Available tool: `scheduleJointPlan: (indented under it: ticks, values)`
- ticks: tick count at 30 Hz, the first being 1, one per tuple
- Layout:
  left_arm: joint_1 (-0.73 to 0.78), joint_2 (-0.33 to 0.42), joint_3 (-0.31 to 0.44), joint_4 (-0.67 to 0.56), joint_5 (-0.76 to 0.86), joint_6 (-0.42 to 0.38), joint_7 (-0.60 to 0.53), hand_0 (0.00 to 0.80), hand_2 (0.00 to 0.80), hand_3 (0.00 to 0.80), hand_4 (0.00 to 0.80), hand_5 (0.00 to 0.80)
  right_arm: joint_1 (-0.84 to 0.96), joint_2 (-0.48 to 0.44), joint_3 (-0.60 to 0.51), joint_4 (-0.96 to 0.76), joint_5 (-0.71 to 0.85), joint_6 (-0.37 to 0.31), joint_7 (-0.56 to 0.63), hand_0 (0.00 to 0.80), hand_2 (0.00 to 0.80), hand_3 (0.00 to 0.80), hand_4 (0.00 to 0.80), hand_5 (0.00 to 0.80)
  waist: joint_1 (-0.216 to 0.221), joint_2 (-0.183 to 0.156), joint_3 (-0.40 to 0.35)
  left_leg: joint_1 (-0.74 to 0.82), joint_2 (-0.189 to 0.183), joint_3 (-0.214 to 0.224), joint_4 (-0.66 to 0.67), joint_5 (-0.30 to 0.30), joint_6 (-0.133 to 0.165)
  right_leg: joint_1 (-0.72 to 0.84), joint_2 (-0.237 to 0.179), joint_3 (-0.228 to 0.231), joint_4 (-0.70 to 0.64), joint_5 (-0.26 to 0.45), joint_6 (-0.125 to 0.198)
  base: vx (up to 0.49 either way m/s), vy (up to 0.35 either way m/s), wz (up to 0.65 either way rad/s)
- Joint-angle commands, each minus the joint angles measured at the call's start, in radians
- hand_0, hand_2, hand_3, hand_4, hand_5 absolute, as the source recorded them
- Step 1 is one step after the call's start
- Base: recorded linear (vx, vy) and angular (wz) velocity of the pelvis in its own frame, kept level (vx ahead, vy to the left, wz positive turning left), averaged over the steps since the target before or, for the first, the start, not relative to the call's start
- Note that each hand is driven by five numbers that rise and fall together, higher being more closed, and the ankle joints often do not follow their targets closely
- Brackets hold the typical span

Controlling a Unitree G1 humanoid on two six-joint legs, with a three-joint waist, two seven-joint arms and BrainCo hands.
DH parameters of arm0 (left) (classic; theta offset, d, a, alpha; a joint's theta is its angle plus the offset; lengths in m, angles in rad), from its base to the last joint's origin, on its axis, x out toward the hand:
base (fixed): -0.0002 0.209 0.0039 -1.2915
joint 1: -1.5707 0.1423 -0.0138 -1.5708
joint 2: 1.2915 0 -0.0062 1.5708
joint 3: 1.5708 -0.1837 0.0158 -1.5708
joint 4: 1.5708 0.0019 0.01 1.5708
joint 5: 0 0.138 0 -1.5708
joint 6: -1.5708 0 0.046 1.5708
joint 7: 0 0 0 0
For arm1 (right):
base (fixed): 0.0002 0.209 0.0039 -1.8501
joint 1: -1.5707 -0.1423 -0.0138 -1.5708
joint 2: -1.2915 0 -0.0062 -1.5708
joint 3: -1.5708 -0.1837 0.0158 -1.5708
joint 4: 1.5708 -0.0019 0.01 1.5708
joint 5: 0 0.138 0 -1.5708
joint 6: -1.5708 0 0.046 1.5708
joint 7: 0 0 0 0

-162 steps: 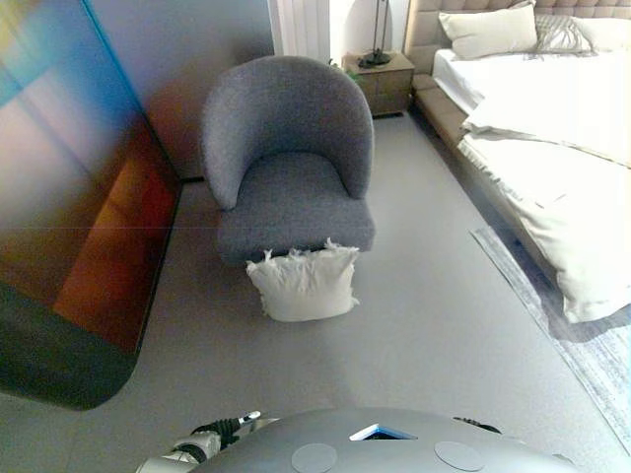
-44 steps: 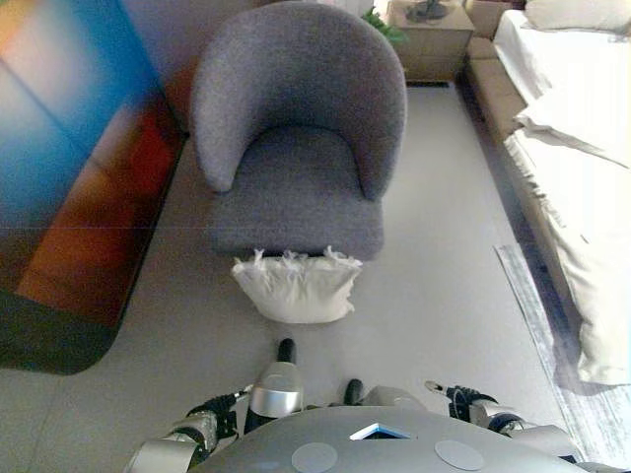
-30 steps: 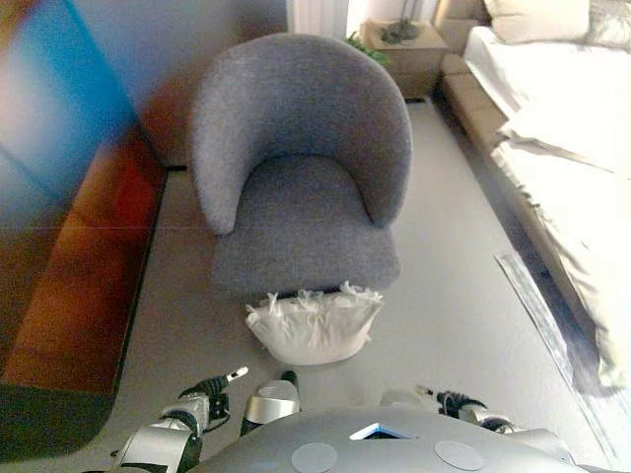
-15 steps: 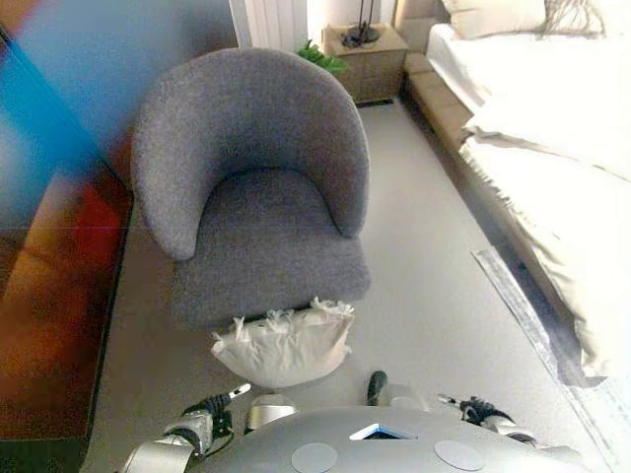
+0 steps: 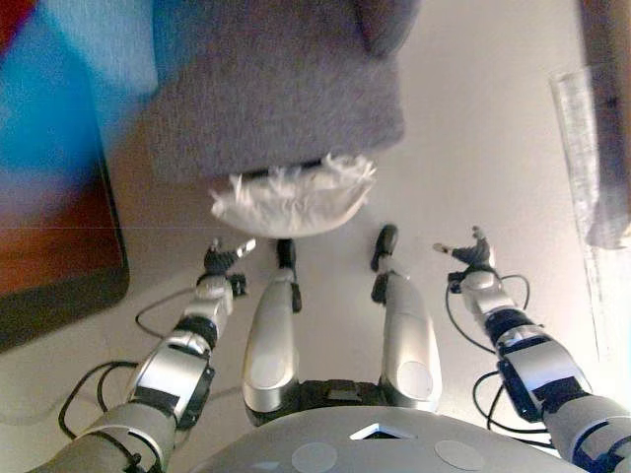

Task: Pick up the cushion and take it to the sofa

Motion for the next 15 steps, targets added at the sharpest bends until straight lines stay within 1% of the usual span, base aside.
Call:
scheduleJointPlan:
  ticks: [1,2,3,5,9,12,15]
  values:
    - [-0.024,0.037,0.014,-0.012,-0.042,-0.048,0.067,0.0,0.0,0.0,0.0,0.0,-0.007,-0.052,0.068,-0.105,-0.05,-0.066,-0.051,0.0,0.0,0.0,0.0,0.0,-0.007,-0.025,-0.001,-0.091,-0.041,0.004,0.058,-0.04,0.055,0.006,-0.018,-0.009,0.046,-0.076,0.069,-0.127,-0.047,-0.11]
    - [-0.036,0.035,0.017,-0.03,-0.046,-0.063,0.099,0.0,0.0,0.0,0.0,0.0,-0.015,-0.052,0.099,-0.212,-0.043,-0.001,-0.076,0.0,0.0,0.0,0.0,0.0,-0.009,-0.035,0.014,-0.129,-0.041,-0.001,0.068,-0.035,0.054,-0.023,-0.012,-0.01,0.052,-0.074,0.066,-0.122,-0.045,-0.08]
    - [-0.042,0.035,0.02,-0.036,-0.043,-0.075,0.117,0.0,0.0,0.0,0.0,0.0,-0.02,-0.052,0.112,-0.257,-0.042,0.021,-0.087,0.0,0.0,0.0,0.0,0.0,-0.011,-0.04,0.014,-0.153,-0.04,-0.003,0.073,-0.033,0.053,-0.043,-0.01,-0.01,0.055,-0.073,0.065,-0.109,-0.038,0.04]
    - [-0.066,0.04,0.024,-0.053,-0.034,-0.088,0.148,0.0,0.0,0.0,0.0,0.0,-0.036,-0.065,0.127,-0.322,-0.036,0.043,-0.099,0.0,0.0,0.0,0.0,0.0,-0.015,-0.046,0.014,-0.21,-0.032,-0.01,0.086,-0.028,0.047,-0.099,-0.008,-0.006,0.073,-0.076,0.061,-0.063,-0.011,0.17]
    - [-0.108,0.056,0.021,-0.059,-0.049,-0.115,0.158,0.0,0.0,0.0,0.0,0.0,-0.08,-0.096,0.139,-0.333,-0.035,0.026,-0.103,0.0,0.0,0.0,0.0,0.0,-0.014,-0.045,0.014,-0.295,-0.026,-0.024,0.11,-0.027,0.044,-0.181,-0.011,-0.003,0.101,-0.081,0.058,-0.042,0.001,0.21]
    - [-0.143,0.076,0.016,-0.068,-0.061,-0.142,0.157,0.0,0.0,0.0,0.0,0.0,-0.134,-0.132,0.17,-0.34,-0.049,0.01,-0.115,0.0,0.0,0.0,0.0,0.0,-0.01,-0.047,0.014,-0.391,-0.026,-0.046,0.142,-0.03,0.038,-0.266,-0.016,-0.001,0.127,-0.082,0.054,-0.03,-0.009,0.16]
    - [-0.162,0.086,0.007,-0.084,-0.067,-0.168,0.141,0.0,0.0,0.0,0.0,0.0,-0.181,-0.16,0.199,-0.345,-0.066,-0.004,-0.115,0.0,0.0,0.0,0.0,0.0,-0.008,-0.045,0.014,-0.458,-0.023,-0.055,0.162,-0.028,0.033,-0.326,-0.018,0.004,0.146,-0.083,0.05,-0.017,0.013,0.14]
